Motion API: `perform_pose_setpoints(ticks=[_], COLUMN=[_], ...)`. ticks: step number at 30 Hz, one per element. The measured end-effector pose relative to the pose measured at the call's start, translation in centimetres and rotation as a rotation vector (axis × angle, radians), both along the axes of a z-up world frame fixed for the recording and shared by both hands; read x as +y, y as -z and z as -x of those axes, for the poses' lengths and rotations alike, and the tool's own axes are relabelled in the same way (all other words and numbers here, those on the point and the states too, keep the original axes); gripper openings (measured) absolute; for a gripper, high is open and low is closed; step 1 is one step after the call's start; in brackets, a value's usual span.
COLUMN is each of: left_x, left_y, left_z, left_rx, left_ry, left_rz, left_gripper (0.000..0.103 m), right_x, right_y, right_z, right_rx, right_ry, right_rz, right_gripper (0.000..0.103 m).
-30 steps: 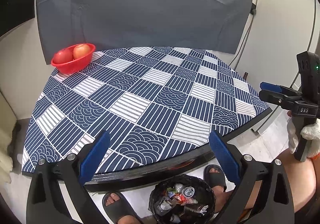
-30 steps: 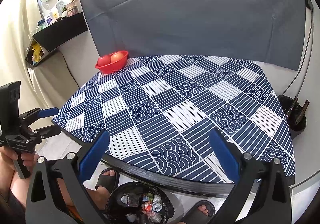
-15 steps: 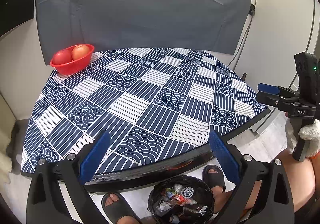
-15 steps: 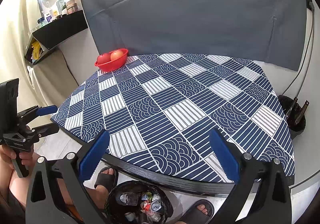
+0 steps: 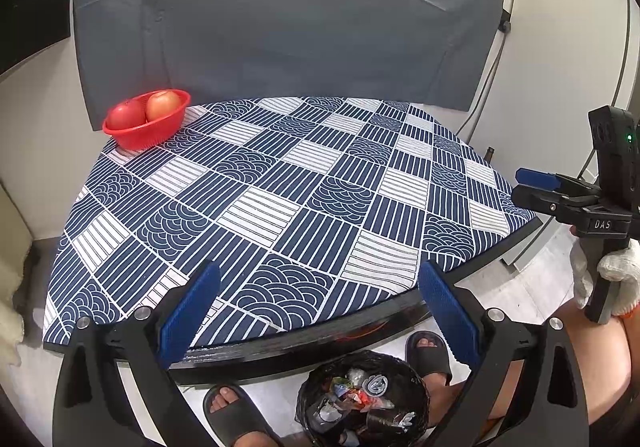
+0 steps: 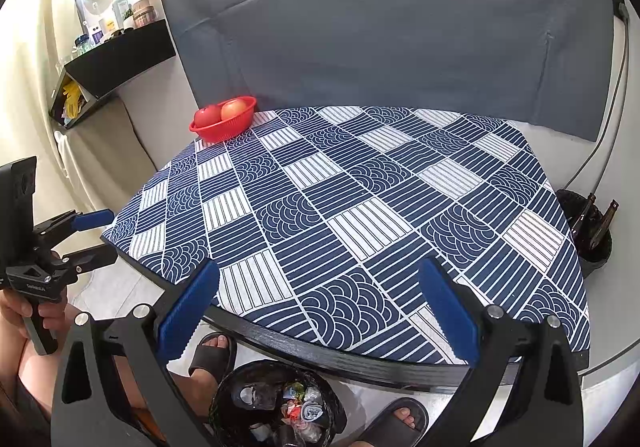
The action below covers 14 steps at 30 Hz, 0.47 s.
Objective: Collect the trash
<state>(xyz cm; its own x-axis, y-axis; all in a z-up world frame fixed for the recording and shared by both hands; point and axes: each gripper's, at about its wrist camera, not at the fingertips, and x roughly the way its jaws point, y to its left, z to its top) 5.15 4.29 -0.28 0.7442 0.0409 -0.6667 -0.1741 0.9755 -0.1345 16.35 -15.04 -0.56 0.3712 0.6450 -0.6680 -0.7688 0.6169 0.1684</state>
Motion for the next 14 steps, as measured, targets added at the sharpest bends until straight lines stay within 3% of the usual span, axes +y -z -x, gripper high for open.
perform_pose_setpoints(ticks=[14], left_x=[-0.18], left_y=[-0.20], left_z=[0.12], left_rx=[-0.007], left_ry=[0.008], left_rz=[0.000], left_gripper=[0.096], right_x=[0.12], right_y=[0.19], right_z=[-0.01], right_rx=[0.002], right_ry=[-0.002], right_rz=[0.003], right_gripper=[0.098])
